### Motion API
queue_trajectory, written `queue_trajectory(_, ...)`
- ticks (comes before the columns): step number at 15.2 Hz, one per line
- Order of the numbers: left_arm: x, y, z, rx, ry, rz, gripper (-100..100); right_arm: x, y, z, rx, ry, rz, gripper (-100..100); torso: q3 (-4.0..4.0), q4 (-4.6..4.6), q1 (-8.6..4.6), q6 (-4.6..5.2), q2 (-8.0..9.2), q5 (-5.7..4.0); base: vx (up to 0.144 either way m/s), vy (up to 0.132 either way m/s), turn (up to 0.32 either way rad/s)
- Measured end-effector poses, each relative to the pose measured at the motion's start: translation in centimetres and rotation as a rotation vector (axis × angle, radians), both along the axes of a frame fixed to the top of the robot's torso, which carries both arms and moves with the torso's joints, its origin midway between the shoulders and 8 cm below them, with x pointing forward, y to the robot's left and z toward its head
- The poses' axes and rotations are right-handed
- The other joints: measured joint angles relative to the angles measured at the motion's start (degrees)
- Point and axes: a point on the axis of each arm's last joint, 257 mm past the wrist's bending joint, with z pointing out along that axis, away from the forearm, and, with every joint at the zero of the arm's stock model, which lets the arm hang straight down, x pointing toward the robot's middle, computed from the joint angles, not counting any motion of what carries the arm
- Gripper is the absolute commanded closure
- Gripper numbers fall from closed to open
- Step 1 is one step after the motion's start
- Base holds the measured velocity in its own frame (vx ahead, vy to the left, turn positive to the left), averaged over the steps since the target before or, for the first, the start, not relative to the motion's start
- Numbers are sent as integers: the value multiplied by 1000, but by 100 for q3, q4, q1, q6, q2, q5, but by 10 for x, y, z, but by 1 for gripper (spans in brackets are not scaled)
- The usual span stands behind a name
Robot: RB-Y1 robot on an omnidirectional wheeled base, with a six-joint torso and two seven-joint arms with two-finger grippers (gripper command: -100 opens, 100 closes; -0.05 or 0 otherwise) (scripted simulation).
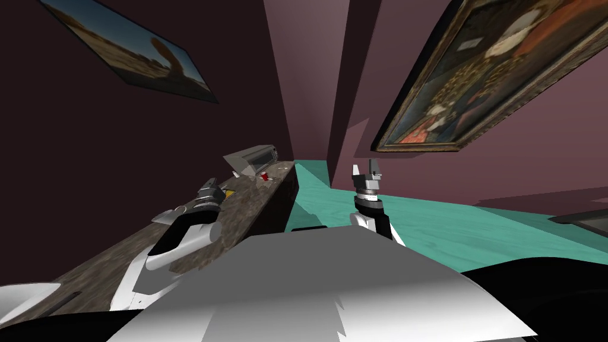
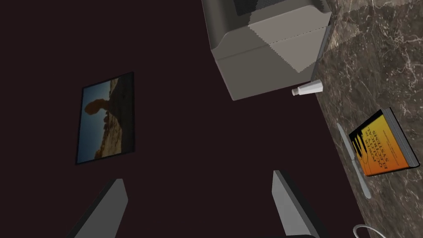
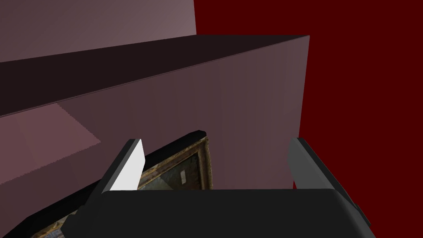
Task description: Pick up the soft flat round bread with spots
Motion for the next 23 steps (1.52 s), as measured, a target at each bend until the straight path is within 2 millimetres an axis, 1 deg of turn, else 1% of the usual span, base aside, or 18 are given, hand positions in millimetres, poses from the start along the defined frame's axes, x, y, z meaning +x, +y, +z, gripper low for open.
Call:
queue_trajectory(2, -2, 6, -9, -21, 30, 17, -100, 0, 0, 0, 0, 0, 0, 0, 2, 1, 1, -1, 4, 0, 26, -2, -38)
queue_trajectory(4, -10, 18, -18, -49, 56, 43, -100, 0, 0, 0, 0, 0, 0, 0, 0, 0, 4, 0, 0, 1, 45, 1, -49)
queue_trajectory(6, -11, 25, -26, -71, 84, 59, -100, 0, 0, 0, 0, 0, 0, 0, 1, 0, 3, -1, 2, 1, 36, -1, -34)
queue_trajectory(9, -21, 40, -40, -115, 126, 95, -100, 0, 0, 0, 0, 0, 0, 0, -2, -1, 5, -1, -4, 1, 42, 4, -37)
queue_trajectory(11, -24, 43, -47, -133, 151, 107, -100, 0, 0, 0, 0, 0, 0, 0, 3, 1, 3, -1, 6, 1, 18, -2, -36)
queue_trajectory(13, -31, 52, -54, -163, 177, 130, -100, 0, 0, 0, 0, 0, 0, 0, 0, 0, 3, 0, 0, 0, 50, 4, -61)
queue_trajectory(15, -35, 58, -63, -188, 206, 147, -100, 0, 0, 0, 0, 0, 0, 0, 0, 0, 6, -1, 0, 1, 41, 5, -27)
queue_trajectory(17, -43, 68, -72, -223, 235, 172, -100, 0, 0, 0, 0, 0, 0, 0, -4, -1, 7, 1, -7, 1, 57, 13, -71)
queue_trajectory(19, -49, 72, -85, -252, 268, 189, -100, 0, 0, 0, 0, 0, 0, 0, -3, -1, 9, -1, -4, 2, 48, 16, -34)
queue_trajectory(21, -58, 81, -95, -288, 295, 212, -100, 0, 0, 0, 0, 0, 0, 0, -6, -2, 13, 0, -11, 2, 66, 20, -61)
queue_trajectory(23, -64, 84, -104, -313, 323, 228, -100, 0, 0, 0, 0, 0, 0, 0, -3, -1, 8, -1, -4, 2, 22, 5, 3)
